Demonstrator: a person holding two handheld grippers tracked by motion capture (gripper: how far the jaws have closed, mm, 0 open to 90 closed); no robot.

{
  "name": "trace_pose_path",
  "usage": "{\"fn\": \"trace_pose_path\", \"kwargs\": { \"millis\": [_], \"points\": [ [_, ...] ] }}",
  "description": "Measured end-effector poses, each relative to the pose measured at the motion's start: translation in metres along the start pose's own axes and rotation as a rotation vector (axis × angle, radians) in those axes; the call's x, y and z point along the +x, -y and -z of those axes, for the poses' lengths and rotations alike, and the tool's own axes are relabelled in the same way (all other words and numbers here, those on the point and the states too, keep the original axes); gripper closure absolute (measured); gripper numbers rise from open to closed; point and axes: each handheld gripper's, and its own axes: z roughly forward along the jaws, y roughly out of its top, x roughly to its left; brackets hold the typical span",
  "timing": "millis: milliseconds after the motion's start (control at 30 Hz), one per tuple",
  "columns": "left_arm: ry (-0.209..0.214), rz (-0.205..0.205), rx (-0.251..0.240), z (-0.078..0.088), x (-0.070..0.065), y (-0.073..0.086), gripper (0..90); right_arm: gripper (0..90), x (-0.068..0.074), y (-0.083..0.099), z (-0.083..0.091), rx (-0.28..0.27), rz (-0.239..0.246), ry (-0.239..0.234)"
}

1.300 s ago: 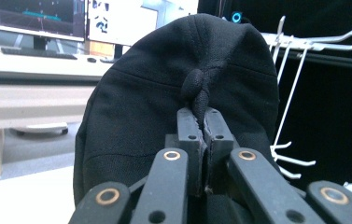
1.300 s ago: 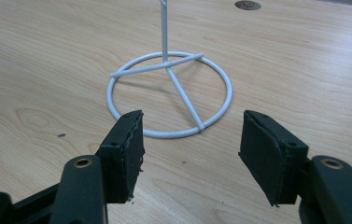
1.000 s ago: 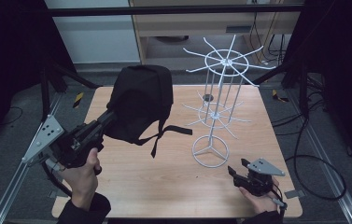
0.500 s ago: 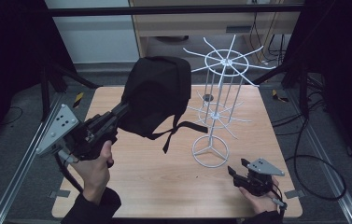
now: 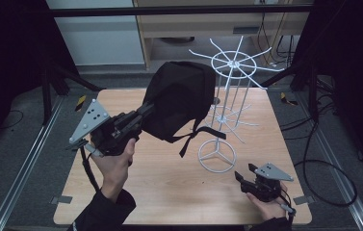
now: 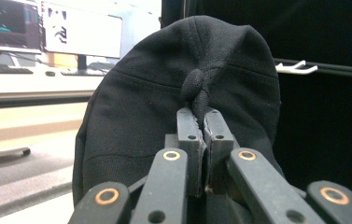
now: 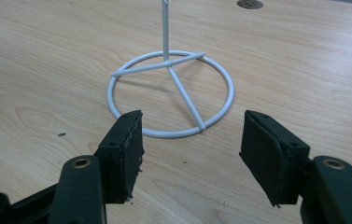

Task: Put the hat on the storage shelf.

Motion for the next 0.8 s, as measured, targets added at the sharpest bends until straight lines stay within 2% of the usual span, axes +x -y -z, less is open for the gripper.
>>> {"fn": "trace_pose_path", "kwargs": {
  "millis": [233,800],
  "points": [
    [0.023,0.021,0.033,-0.006,0.002,0.006,86.5,38.8,0.000,0.000,0.000,0.003,0.000,-0.001],
    [0.044,0.000,0.119,-0.022,-0.003,0.030,80.5,38.5,0.001,0.000,-0.001,0.008,0.002,-0.001]
  ]
}}
